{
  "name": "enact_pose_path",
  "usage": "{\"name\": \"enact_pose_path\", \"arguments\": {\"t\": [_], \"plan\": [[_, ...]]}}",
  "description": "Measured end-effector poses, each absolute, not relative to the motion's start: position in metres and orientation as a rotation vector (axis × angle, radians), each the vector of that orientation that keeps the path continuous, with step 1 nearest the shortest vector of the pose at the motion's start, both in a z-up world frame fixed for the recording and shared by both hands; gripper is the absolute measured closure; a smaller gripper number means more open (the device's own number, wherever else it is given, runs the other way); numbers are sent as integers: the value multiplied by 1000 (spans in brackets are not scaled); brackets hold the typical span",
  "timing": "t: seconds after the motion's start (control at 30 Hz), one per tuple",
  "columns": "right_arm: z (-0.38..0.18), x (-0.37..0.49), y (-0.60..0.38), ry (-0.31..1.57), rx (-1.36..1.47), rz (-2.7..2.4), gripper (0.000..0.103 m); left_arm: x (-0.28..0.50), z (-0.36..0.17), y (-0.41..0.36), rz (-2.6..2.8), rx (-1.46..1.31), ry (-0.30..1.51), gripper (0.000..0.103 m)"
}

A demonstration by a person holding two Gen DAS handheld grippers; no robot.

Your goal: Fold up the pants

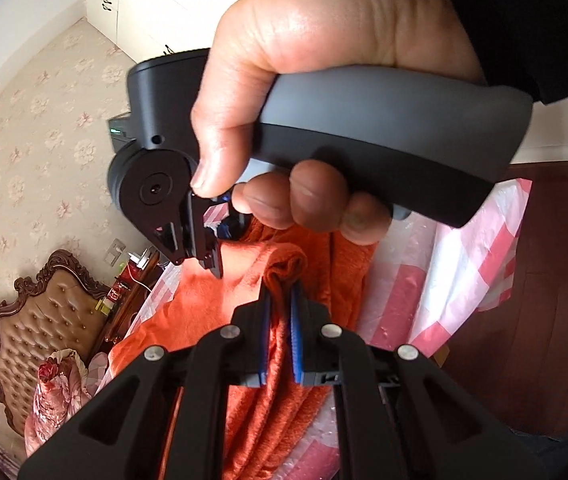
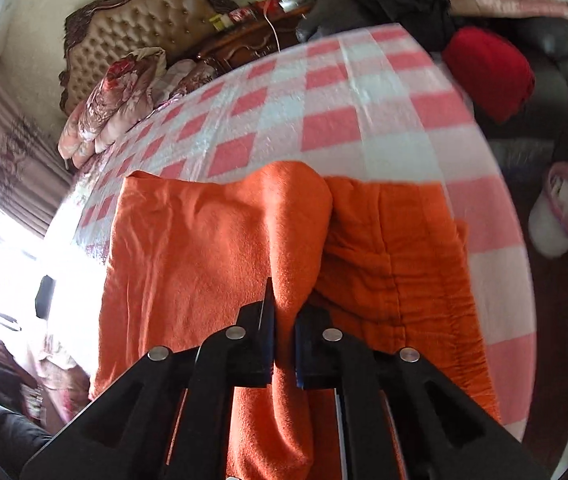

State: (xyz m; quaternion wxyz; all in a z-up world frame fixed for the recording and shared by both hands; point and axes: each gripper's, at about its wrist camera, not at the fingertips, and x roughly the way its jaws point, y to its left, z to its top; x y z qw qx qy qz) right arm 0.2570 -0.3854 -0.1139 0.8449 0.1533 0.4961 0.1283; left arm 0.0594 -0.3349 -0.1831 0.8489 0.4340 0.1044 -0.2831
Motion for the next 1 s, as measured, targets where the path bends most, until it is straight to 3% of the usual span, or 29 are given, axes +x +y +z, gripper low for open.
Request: {"name": "enact_pose_path", "arguments": {"t": [0.23, 0.83, 1.0], "plan": [[-100, 252, -364, 1007, 162, 210, 97, 60, -182, -334, -598, 918, 234, 94], [-106, 250, -354, 1008, 58, 165, 97, 56, -178, -334, -610, 926, 240, 94], [-110, 256, -358, 1030, 78, 163, 86, 56, -178, -333, -613, 923, 242, 94]]}}
